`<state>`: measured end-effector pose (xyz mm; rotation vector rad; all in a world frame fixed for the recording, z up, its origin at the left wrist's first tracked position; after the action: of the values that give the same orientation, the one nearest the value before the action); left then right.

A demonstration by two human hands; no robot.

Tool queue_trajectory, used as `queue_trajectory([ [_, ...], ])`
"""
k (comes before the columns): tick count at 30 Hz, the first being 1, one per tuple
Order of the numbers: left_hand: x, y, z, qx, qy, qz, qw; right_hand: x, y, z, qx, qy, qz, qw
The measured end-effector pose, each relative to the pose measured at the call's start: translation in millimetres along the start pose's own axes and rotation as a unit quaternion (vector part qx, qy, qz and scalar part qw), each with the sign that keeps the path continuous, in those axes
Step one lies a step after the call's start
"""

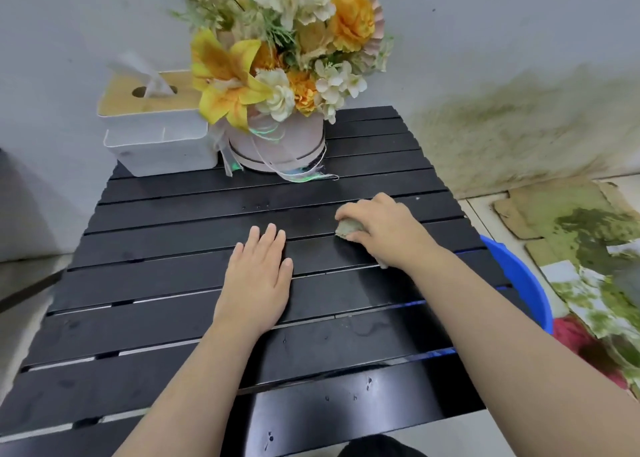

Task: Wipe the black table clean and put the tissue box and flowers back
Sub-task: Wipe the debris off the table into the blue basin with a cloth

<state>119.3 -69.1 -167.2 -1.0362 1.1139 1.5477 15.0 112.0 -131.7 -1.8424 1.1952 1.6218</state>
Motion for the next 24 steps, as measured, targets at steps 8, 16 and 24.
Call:
queue_trajectory([
  [8,0.5,-1.4,2.1,-0.01,-0.005,-0.004,1.0,3.6,2.2,-7.7,-0.094,-0.14,0.14,0.976],
  [16,1.1,-1.7,1.7,-0.018,-0.005,-0.005,1.0,17.8,14.5,-51.9,-0.138,-0.089,0.118,0.979],
  [24,2.5,-0.4,2.1,-0.026,-0.007,-0.007,1.0,20.5,14.6,-59.1,-0.09,-0.11,0.114,0.983],
])
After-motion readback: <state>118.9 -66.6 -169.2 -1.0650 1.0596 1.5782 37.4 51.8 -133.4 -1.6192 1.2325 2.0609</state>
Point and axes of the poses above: each hand's wrist, its own y-axis towards the middle knuckle, its own x-axis out of the palm, z = x × y, the point moved 2 cm from there along y, towards the middle knuckle, and after that the axes turned 11 degrees about z, right-handed, at the moved point
